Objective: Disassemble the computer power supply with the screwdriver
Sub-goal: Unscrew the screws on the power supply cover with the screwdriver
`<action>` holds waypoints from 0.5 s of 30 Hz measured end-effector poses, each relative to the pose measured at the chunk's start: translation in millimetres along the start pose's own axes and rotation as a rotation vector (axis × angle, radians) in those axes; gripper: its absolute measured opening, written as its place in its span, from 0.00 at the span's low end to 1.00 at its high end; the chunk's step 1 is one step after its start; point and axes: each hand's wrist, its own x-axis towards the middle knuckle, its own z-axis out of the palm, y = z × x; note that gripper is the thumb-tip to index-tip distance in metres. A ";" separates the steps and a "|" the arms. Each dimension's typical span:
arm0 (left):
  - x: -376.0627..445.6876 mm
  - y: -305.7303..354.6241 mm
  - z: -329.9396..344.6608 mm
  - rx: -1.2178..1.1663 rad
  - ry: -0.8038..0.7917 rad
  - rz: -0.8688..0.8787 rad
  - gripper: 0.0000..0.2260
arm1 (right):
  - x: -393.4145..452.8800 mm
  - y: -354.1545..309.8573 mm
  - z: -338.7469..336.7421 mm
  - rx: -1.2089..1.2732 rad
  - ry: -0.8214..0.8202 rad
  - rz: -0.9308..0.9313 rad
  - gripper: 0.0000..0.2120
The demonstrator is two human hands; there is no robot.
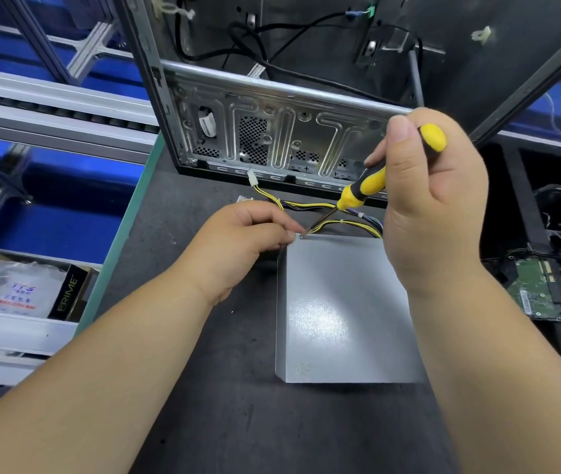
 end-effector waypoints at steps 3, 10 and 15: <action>-1.5 0.0 0.6 0.018 0.021 0.008 0.07 | 6.8 -4.7 -5.0 -0.064 -0.114 0.028 0.19; -5.0 -0.7 2.3 0.075 0.056 0.021 0.06 | 24.2 -21.1 -16.6 -0.065 -0.430 0.070 0.06; -6.1 -2.9 4.6 0.077 0.070 0.027 0.06 | 14.0 -24.3 -14.6 0.034 -0.399 0.001 0.17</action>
